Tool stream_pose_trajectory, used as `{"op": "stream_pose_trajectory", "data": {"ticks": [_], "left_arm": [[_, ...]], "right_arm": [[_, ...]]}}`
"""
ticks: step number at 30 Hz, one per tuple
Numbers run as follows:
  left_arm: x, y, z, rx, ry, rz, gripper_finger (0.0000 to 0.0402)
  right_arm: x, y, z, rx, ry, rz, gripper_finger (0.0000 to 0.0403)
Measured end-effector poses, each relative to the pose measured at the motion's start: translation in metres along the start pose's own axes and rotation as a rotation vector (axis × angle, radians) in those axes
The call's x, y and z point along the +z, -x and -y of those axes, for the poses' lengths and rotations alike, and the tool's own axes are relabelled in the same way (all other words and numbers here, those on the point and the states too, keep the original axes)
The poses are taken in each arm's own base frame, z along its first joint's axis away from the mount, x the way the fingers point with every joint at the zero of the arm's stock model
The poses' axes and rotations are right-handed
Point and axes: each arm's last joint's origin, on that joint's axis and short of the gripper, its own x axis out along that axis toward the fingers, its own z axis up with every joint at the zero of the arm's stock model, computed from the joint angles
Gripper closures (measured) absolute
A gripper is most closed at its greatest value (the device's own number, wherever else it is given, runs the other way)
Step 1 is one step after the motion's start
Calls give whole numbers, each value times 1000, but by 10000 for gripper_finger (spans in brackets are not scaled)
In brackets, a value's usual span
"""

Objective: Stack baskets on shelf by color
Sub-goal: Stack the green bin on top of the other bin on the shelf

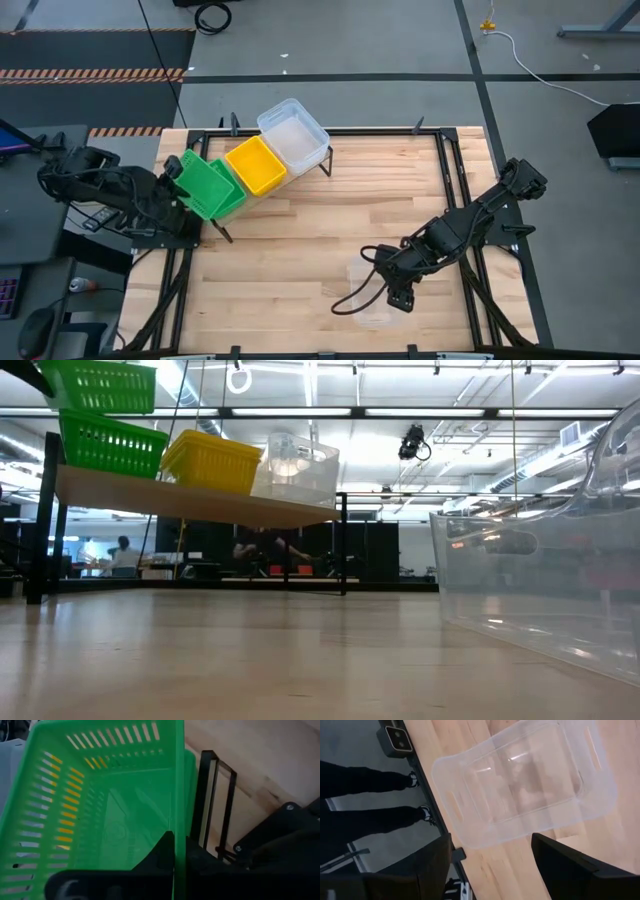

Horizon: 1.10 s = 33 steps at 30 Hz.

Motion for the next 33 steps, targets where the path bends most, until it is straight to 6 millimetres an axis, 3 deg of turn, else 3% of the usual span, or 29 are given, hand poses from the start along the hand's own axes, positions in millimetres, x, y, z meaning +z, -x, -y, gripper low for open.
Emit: {"op": "stream_pose_trajectory", "data": {"ticks": [3, 10, 14, 27, 33], "left_arm": [[0, -1, 0, 0, -1, -5, 395], [1, -34, 13, -89, -58, -107, 381], [1, -40, 15, -85, -75, -140, 362], [6, -5, -5, 19, -52, -47, 334], [10, -4, -8, -20, -52, -26, 326]], "right_arm": [[0, 0, 0, 1, 5, 5, 124], [1, 0, -1, 1, 0, 18, 124], [-2, 0, -3, 12, -11, 16, 124], [-11, -2, -9, -2, 29, 35, 124], [-10, -2, -8, -15, 29, 57, 124]]}}
